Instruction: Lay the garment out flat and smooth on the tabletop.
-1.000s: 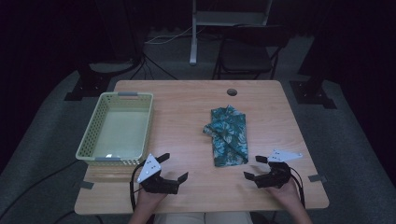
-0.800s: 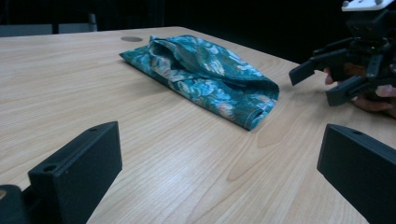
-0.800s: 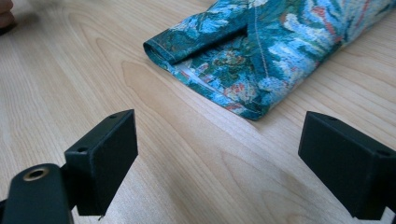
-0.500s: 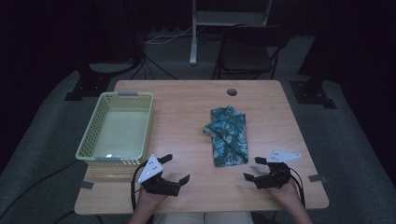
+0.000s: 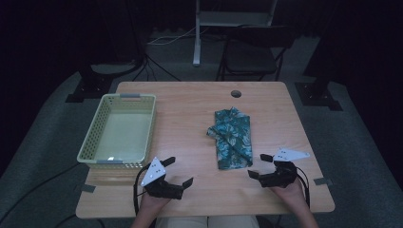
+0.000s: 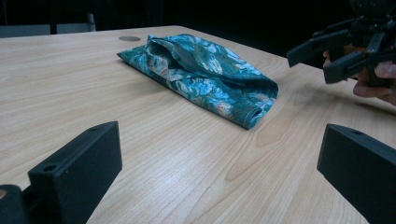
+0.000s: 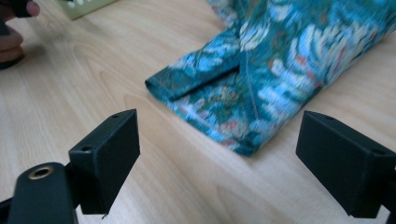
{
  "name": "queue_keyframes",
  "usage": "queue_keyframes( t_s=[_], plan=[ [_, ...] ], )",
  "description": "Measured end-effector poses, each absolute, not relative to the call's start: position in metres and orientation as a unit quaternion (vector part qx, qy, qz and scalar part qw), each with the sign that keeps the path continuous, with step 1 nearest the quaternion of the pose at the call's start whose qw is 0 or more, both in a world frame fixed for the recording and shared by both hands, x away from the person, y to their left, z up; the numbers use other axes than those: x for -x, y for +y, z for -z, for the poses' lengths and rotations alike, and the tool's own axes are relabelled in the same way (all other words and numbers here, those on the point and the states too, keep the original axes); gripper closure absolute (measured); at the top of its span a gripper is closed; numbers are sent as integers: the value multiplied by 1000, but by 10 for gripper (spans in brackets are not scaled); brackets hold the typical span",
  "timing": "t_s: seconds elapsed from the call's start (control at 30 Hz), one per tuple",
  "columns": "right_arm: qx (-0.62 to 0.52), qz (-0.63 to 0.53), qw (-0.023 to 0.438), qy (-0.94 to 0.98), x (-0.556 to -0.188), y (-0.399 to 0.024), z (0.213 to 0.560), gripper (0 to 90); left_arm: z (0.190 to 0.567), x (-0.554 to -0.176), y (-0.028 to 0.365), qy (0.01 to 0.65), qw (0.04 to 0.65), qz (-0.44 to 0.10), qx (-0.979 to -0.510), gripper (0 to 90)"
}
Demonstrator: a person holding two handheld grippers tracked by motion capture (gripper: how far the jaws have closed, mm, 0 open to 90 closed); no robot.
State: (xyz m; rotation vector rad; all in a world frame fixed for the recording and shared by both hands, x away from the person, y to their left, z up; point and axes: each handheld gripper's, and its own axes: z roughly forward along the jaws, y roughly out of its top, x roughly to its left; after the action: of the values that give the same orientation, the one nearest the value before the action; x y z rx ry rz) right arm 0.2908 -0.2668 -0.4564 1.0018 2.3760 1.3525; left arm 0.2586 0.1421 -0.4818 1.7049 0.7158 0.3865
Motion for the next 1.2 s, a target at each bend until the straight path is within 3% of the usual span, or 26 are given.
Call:
queue_keyframes(
  t_s=[0.73, 1.2],
  plan=[
    [-330, -477, 175, 796, -307, -260, 413, 138, 482, -259, 143, 306, 588, -163, -731, 4],
    [-321, -496, 189, 785, -329, -244, 390, 146, 482, -259, 143, 309, 586, -164, -730, 5]
  ],
)
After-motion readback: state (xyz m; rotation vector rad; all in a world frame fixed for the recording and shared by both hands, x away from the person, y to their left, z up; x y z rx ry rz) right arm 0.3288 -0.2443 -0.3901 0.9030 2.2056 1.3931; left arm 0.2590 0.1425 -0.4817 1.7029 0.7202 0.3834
